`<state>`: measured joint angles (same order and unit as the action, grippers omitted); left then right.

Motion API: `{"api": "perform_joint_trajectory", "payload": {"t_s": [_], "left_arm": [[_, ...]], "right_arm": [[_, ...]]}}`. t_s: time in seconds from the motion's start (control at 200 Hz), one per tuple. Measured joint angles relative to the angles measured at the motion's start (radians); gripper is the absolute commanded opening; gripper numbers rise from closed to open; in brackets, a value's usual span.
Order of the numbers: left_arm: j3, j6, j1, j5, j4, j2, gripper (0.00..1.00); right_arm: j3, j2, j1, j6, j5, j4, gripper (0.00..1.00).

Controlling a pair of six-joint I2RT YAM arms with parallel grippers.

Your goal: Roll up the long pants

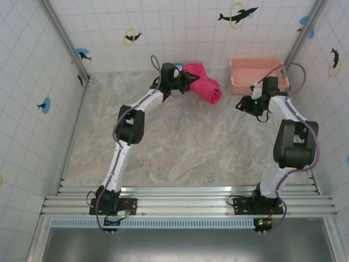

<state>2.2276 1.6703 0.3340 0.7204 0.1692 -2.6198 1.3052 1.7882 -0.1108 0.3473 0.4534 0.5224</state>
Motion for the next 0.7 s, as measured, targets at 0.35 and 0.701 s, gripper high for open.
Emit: {"api": "perform_joint_trajectory", "payload": {"t_s": [0.35, 0.701], "left_arm": [[0.027, 0.083, 0.011, -0.022, 0.053, -0.037, 0.00], [0.027, 0.092, 0.011, -0.019, 0.073, -0.037, 0.00]], "right_arm": [[-0.402, 0.018, 0.007, 0.609, 0.200, -0.726, 0.98], [-0.410, 0.227, 0.138, 1.291, 0.063, -1.585, 0.98]]}}
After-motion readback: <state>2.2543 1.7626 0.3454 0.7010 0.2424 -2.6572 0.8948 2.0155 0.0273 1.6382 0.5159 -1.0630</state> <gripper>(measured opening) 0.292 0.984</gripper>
